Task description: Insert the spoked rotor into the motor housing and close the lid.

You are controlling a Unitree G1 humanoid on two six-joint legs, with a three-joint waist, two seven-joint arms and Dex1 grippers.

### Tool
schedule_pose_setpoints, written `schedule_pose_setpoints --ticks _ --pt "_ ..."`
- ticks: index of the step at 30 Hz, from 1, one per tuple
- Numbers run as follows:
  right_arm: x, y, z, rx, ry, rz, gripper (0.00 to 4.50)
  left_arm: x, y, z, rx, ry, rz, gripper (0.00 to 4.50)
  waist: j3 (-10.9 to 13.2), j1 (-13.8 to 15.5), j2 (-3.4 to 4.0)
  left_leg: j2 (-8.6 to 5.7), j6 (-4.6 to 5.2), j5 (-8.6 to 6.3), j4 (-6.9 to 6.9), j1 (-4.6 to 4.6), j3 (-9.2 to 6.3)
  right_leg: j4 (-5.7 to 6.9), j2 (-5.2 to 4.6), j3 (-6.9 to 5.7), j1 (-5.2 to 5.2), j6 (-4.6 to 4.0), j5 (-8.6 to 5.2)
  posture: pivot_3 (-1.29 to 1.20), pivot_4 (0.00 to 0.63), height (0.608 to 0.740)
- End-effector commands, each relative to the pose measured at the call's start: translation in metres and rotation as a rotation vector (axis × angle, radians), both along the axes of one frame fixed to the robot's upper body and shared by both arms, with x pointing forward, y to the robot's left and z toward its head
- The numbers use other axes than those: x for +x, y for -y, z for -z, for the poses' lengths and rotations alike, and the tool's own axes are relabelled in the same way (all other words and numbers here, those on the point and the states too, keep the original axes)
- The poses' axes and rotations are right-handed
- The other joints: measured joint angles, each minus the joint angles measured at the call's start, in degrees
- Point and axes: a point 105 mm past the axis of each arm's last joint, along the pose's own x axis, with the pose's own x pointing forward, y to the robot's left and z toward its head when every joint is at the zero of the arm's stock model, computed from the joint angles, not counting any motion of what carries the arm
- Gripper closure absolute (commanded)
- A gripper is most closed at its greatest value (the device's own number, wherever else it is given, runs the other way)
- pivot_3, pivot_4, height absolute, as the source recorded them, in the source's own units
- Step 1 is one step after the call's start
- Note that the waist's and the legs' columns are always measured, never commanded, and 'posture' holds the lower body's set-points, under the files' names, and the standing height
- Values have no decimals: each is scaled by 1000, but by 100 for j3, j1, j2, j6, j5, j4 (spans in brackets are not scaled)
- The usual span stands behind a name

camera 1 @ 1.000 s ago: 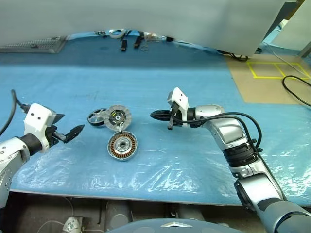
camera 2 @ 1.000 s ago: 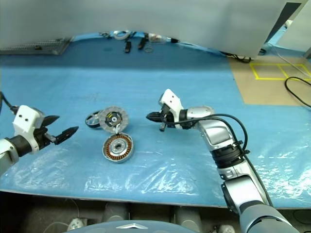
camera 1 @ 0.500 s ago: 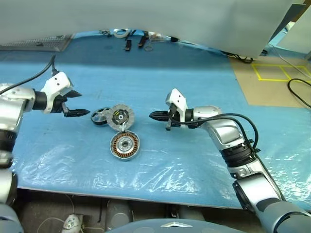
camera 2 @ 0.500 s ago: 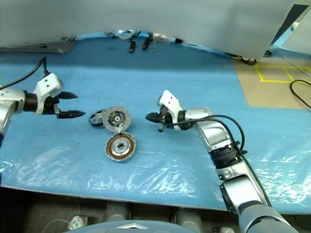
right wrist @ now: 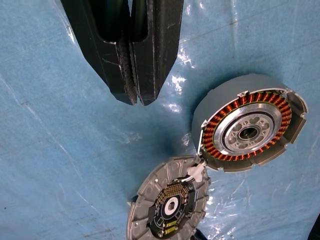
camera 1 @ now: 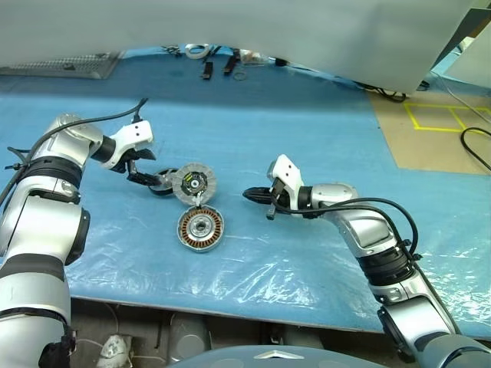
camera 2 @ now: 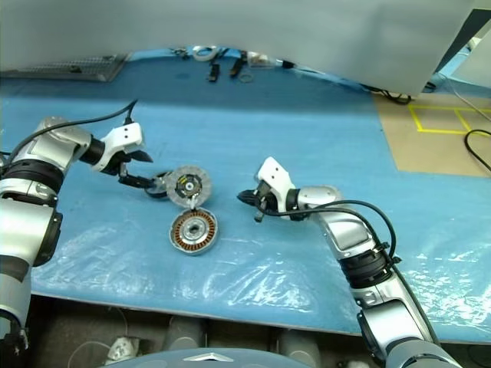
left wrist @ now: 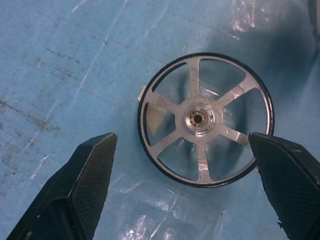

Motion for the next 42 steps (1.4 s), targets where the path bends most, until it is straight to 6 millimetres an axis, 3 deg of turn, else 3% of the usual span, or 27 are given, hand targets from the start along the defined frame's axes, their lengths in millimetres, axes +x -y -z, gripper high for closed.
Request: schedule_pose_setpoints --ticks 1,4,12,20,26,42 --pt "-4 1 -11 23 41 6 4462 3 11 -15 -40 33 49 35 0 9 0 0 0 0 0 2 0 1 -1 0 2 0 0 0 150 740" --pt "-8 0 -8 19 31 8 4462 3 17 -13 -70 26 66 35 0 15 0 0 0 0 0 5 -1 0 -2 -1 6 0 0 0 150 740" --pt "-10 0 1 -5 30 8 4462 -8 5 6 -53 -40 47 35 0 -12 0 0 -1 0 -2 6 -1 -1 0 -1 5 0 0 0 150 740" --pt "-12 0 7 -17 32 15 4462 -9 9 17 -87 -50 36 35 0 20 0 0 0 0 -1 5 -2 0 -3 -4 6 0 0 0 150 740" --pt "-15 5 9 -24 28 24 4462 -11 10 3 -143 -59 45 35 0 18 0 1 -1 0 -2 5 -2 -2 -2 -4 6 0 0 0 150 740" --pt "-16 6 15 -49 33 31 4462 -9 11 -3 -153 -41 51 35 1 7 0 1 -1 -1 -3 6 -2 -3 -2 -4 6 0 0 0 150 740"
